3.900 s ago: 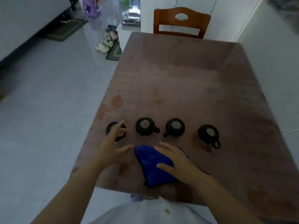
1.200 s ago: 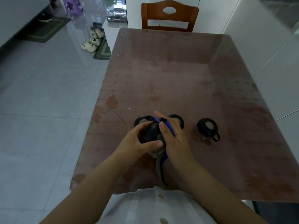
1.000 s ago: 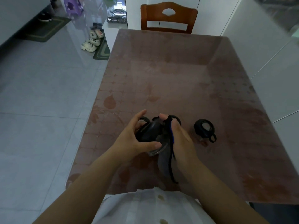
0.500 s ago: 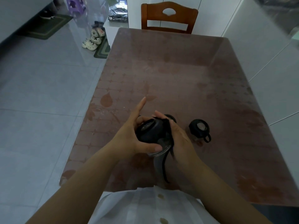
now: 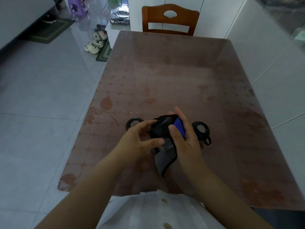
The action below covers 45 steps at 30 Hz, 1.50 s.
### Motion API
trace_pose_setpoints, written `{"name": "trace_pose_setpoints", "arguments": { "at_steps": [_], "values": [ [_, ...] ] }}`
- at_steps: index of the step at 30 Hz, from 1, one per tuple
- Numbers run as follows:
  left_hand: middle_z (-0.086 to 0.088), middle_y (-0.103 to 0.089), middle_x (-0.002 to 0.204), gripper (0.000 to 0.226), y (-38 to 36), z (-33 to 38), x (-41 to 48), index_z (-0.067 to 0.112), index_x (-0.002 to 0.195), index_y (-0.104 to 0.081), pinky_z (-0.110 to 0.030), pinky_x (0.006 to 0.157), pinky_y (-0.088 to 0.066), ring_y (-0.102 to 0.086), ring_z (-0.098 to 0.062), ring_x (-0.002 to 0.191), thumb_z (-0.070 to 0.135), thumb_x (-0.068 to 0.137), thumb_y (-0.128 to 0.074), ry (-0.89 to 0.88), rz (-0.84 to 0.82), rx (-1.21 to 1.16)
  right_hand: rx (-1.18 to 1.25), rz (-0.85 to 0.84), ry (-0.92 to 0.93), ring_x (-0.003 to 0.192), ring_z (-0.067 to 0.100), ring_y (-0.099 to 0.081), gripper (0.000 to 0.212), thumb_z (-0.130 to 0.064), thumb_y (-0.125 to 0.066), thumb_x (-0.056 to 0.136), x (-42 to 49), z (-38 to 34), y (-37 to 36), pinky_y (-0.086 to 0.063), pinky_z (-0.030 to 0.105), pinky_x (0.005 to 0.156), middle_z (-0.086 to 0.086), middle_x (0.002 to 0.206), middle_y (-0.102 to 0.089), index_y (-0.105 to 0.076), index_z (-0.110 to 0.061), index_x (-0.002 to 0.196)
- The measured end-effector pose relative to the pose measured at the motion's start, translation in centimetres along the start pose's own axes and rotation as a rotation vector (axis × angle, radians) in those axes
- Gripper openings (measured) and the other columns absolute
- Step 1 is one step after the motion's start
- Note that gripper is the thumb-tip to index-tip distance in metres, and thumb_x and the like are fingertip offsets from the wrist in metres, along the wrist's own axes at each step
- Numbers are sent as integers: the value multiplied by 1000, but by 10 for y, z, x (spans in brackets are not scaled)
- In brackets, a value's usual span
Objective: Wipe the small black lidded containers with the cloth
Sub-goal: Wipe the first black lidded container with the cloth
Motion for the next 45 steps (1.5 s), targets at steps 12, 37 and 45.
{"name": "trace_pose_setpoints", "arguments": {
  "at_steps": [12,37,45],
  "values": [
    [1,-58,125,112,-4,3,-9,41,138,-32,-32,85,-57,-62,-15,110,52,41,-86,9,59,-206,63,-30,29,128,14,-50,34,-47,-50,87,-4,-2,-4,-45,43,103,-5,137,-54,-56,-44,121],
    [-6,-66,121,106,-10,4,-5,49,134,-33,-37,88,-54,-62,-28,113,35,47,-92,-58,-124,-438,345,-50,-165,124,21,-54,31,-44,-48,87,2,14,5,-44,41,105,3,133,-58,-67,-35,110],
    [-1,-53,136,111,-3,2,1,35,136,-36,-39,93,-52,-56,-22,121,35,41,-93,-75,-180,-438,625,-72,-268,117,26,-60,51,-34,-59,77,6,12,4,-54,42,91,9,139,-51,-51,-41,127]
  ]
}}
Point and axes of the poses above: each hand's wrist, its own x-axis towards the middle knuckle, its own y-axis out of the back of the hand, z = x × y, the point moved 7 cm from there along x, towards the middle knuckle
